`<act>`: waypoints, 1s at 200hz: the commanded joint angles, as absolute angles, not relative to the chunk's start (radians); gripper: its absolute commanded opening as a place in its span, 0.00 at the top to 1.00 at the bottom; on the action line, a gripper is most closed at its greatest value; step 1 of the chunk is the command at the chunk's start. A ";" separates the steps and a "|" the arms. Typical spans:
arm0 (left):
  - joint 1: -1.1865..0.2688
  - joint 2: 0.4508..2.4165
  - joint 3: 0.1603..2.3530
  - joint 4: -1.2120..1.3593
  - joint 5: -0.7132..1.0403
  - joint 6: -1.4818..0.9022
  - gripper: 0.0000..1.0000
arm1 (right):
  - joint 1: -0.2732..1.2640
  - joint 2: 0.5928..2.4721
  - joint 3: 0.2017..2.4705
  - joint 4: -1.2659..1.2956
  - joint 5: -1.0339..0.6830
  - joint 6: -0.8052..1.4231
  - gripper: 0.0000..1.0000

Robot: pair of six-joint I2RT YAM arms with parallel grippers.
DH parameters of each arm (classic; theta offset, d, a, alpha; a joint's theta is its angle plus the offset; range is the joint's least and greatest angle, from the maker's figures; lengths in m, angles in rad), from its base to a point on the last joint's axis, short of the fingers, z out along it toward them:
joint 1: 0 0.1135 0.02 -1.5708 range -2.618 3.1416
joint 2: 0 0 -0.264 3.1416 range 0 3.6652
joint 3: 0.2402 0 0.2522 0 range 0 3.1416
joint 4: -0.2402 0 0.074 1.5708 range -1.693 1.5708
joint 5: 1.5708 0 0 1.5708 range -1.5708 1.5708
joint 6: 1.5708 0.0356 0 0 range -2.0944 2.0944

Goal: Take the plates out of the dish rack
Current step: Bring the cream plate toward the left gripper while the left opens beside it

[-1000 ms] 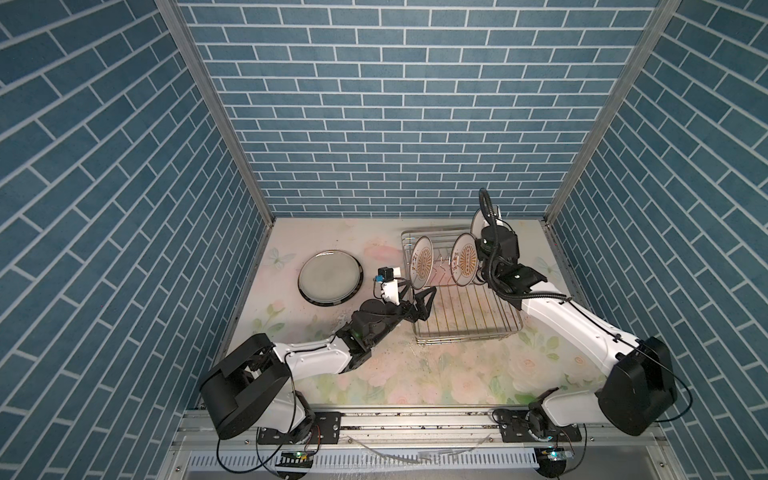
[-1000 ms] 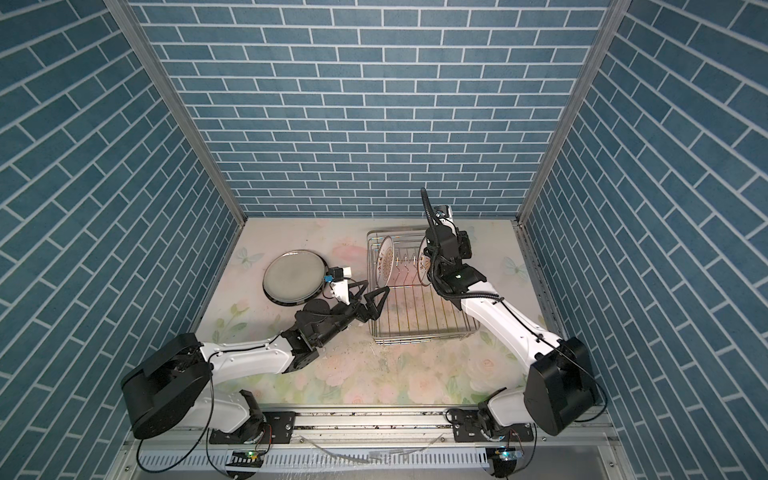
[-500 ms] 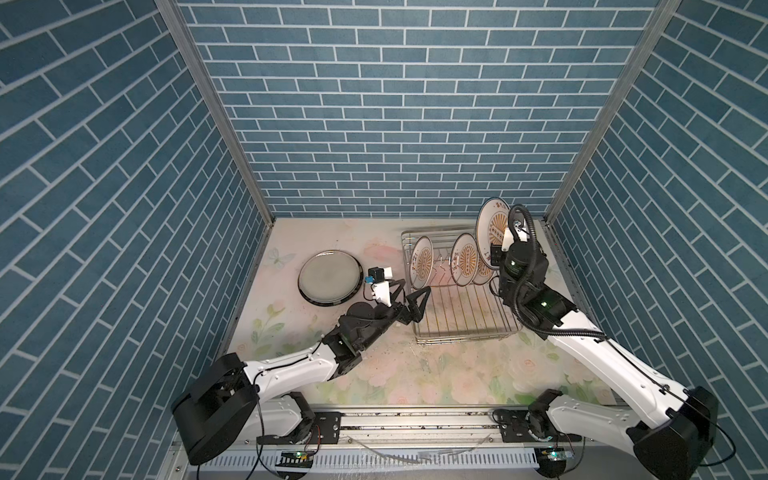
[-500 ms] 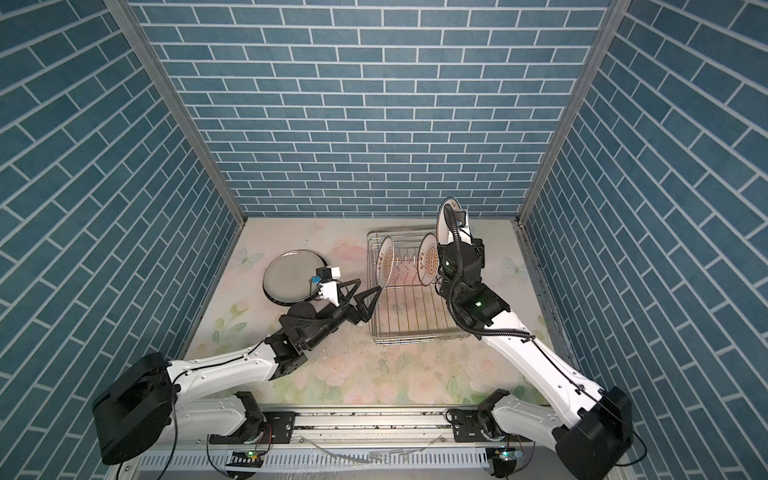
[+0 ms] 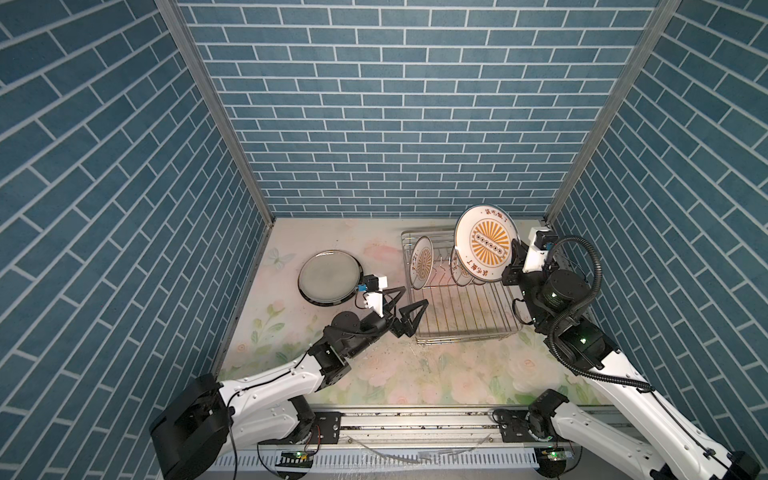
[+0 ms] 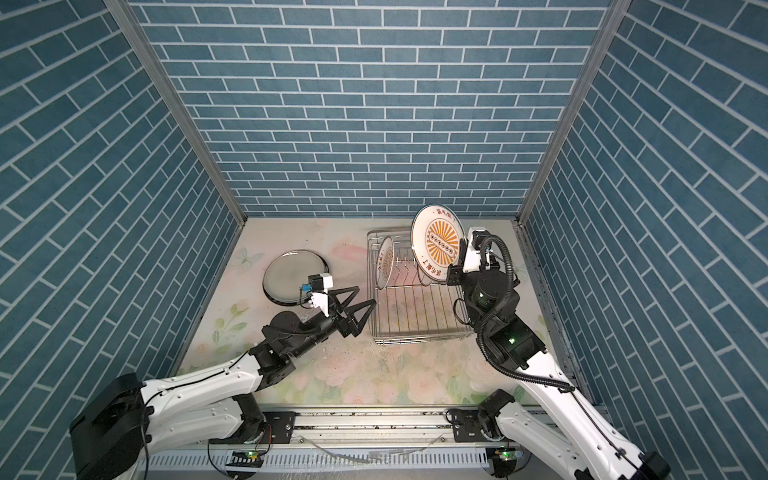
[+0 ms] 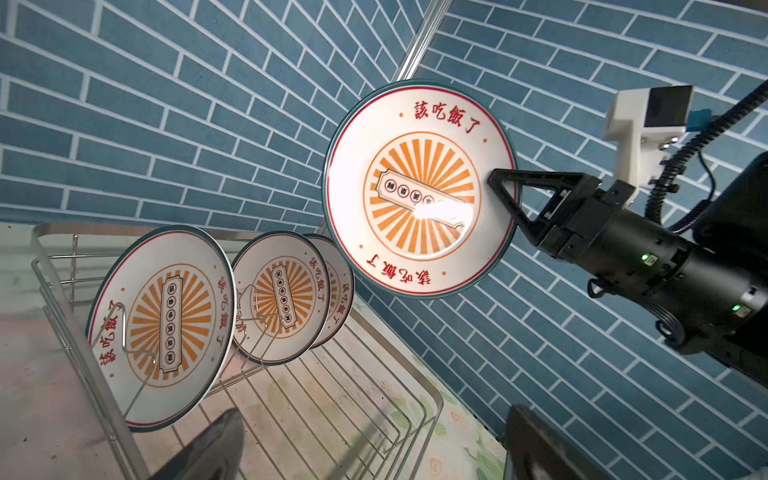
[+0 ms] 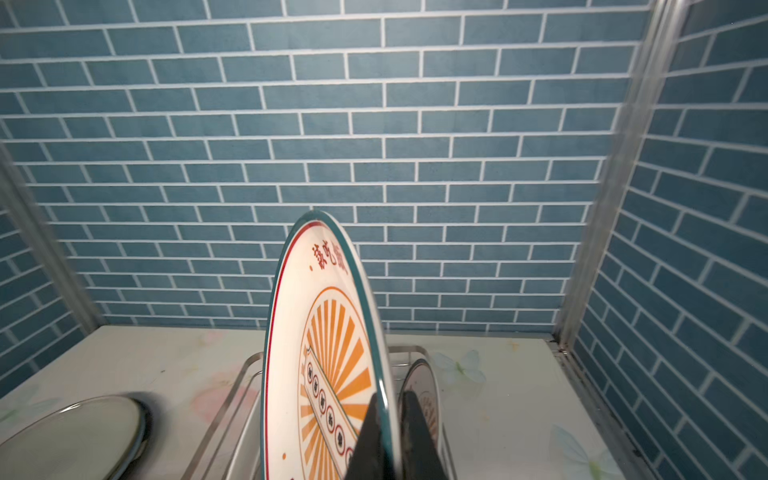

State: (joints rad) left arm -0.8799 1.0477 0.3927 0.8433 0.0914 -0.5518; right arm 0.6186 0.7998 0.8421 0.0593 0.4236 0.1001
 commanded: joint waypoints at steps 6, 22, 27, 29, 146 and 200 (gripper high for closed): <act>-0.896 0.962 0.345 0.798 0.044 -0.515 0.00 | 0.569 0.765 0.805 0.083 0.137 0.260 0.95; -0.900 0.923 0.324 0.774 0.014 -0.523 0.00 | 0.545 0.760 0.786 0.103 0.012 0.316 0.95; -0.900 0.918 0.317 0.778 0.015 -0.528 0.00 | 0.543 0.759 0.779 0.113 -0.026 0.328 0.95; -0.902 0.917 0.313 0.783 0.016 -0.529 0.00 | 0.541 0.759 0.776 0.117 -0.041 0.332 0.95; -0.913 1.029 0.280 1.047 0.111 -0.607 0.05 | 0.533 0.638 0.624 0.261 -0.343 0.501 0.96; -0.923 1.085 0.315 1.036 0.110 -0.640 0.39 | 0.532 0.653 0.591 0.299 -0.331 0.505 0.96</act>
State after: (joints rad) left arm -0.9150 1.0676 0.2943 0.9874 0.1101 -0.6170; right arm 0.5354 0.6632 0.6006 0.1886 -0.3122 0.4492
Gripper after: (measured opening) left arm 0.676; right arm 0.091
